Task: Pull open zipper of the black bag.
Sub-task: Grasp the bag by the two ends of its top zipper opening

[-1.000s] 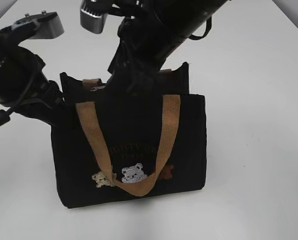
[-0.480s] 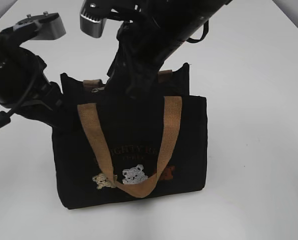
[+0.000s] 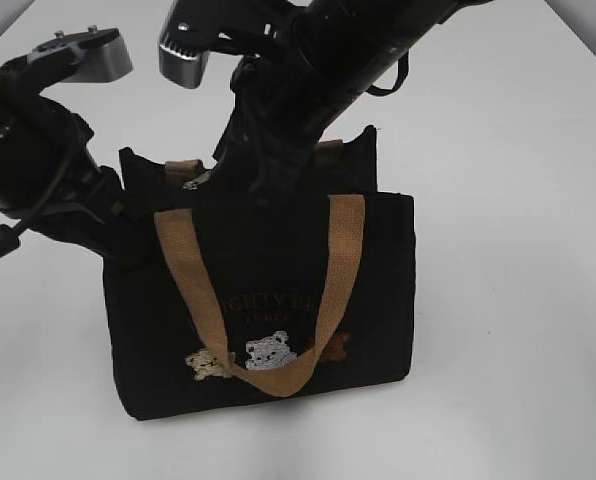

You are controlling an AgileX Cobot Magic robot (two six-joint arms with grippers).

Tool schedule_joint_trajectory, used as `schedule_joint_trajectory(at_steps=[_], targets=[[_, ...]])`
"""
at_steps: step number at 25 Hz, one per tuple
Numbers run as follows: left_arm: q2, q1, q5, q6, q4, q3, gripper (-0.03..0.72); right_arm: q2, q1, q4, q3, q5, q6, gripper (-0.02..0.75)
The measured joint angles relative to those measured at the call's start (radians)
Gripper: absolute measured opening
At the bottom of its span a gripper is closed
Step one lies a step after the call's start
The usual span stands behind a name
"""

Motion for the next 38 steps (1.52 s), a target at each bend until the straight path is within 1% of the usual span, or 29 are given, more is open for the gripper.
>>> schedule_joint_trajectory(at_steps=[3,5,9,11,17,21,29,38], targets=[[0.0,-0.001,0.002,0.0,0.0,0.0,0.038,0.01,0.0,0.0,0.0,0.002,0.0,0.241],[0.0,-0.003,0.003,0.001,0.0,0.0,0.038,0.012,0.0,0.0,0.0,0.006,-0.001,0.213],[0.0,-0.003,0.002,0.001,0.0,0.0,0.038,0.012,0.001,-0.019,0.0,0.013,-0.001,0.038],[0.0,-0.003,0.001,0.001,0.0,0.0,0.038,0.012,0.003,-0.035,0.0,0.013,-0.001,0.003],[0.0,-0.004,0.004,0.001,0.006,0.0,0.038,-0.004,0.003,-0.068,0.0,0.015,0.013,0.001],[0.0,-0.005,0.006,-0.012,0.019,-0.003,0.038,-0.055,0.009,-0.106,0.001,0.05,0.078,0.0],[0.0,-0.016,-0.001,-0.092,-0.001,-0.01,0.037,-0.103,0.012,-0.187,0.001,0.172,0.236,-0.001],[0.0,-0.02,0.012,-0.199,-0.028,-0.01,0.037,-0.112,0.012,-0.191,-0.008,0.291,0.284,-0.001]])
